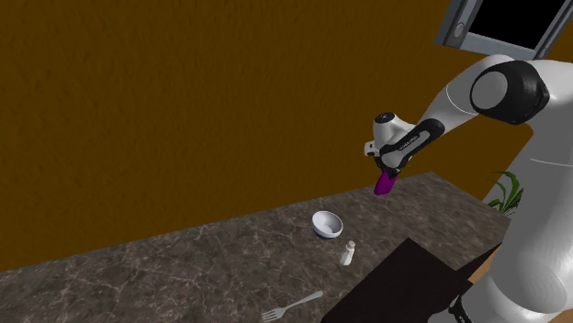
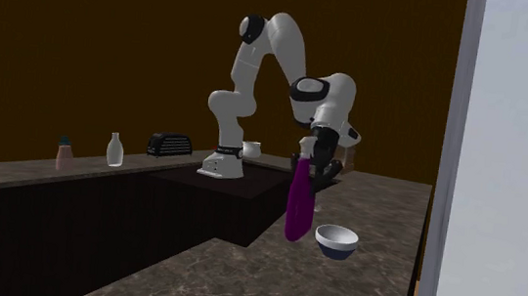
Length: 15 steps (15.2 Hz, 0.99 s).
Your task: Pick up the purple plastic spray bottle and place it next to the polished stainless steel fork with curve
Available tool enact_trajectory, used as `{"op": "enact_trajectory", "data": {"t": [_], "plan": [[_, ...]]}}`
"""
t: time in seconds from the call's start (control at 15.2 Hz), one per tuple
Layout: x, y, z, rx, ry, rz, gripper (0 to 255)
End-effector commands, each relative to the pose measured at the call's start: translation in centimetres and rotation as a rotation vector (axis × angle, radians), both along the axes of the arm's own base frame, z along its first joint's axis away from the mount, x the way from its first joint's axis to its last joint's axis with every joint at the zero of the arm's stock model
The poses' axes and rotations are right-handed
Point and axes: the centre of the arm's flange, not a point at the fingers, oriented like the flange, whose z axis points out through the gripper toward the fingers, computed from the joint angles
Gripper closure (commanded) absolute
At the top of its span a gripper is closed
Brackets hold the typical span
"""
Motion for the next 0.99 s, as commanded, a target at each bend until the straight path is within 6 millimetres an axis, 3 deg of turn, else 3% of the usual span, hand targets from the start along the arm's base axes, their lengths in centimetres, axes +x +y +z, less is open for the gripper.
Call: {"op": "enact_trajectory", "data": {"t": [0.0,0.92], "plan": [[0.0,0.0,1.1,0.000,0.000,0.000,255],[0.0,0.0,8.5,0.000,0.000,0.000,255]]}}
